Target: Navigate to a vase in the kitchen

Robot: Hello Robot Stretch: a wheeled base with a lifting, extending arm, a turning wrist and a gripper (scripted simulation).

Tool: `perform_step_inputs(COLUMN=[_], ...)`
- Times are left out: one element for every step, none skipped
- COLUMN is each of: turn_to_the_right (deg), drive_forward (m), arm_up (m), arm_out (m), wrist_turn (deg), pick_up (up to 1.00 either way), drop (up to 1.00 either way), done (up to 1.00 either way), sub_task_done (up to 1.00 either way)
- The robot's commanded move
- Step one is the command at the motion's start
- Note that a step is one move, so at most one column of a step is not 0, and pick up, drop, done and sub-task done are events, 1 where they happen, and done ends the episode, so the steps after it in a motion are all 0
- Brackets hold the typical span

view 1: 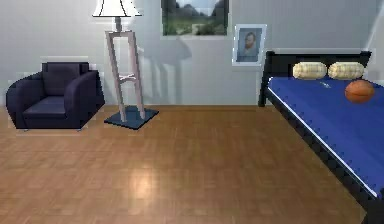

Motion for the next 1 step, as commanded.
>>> perform_step_inputs(turn_to_the_right=[0.0], drive_forward=[0.15], arm_up=[0.0], arm_out=[0.0], wrist_turn=[0.0], pick_up=[0.0], drop=[0.0], done=[0.0], sub_task_done=[0.0])
